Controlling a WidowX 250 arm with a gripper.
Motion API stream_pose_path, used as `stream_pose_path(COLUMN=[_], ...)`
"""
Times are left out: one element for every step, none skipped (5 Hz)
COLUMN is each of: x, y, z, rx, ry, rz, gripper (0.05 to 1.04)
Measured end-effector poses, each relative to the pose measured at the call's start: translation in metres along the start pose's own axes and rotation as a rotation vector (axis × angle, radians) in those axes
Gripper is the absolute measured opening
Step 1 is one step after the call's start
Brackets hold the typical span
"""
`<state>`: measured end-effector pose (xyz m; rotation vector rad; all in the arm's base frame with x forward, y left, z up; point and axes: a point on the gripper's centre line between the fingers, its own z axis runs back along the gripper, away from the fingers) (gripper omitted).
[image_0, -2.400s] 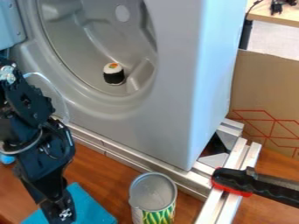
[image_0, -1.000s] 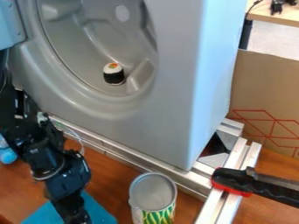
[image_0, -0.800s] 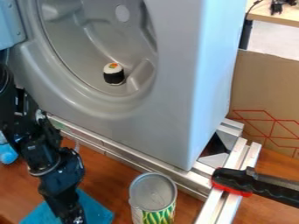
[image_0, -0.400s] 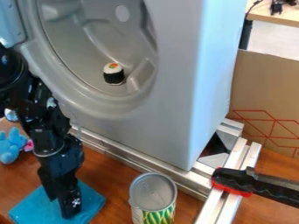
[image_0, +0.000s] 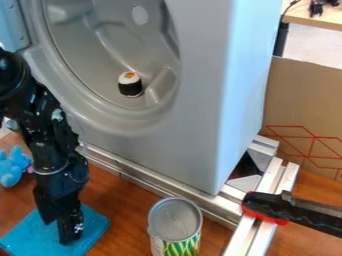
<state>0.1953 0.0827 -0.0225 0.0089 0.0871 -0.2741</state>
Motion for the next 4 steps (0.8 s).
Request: stream_pose_path(x=[-0.007, -0.01, -0.012, -0.023], y=[0.007, 0.004, -0.003, -0.011], z=[0.011, 0.013, 0.025, 0.036], rx=[0.035, 0.03, 0.025, -0.024], ry=[-0.032, -0.051, -0.113, -0.124], rz=[0.05, 0.048, 0.015, 0.017], gripper=[1.0, 1.0, 1.0, 1.0])
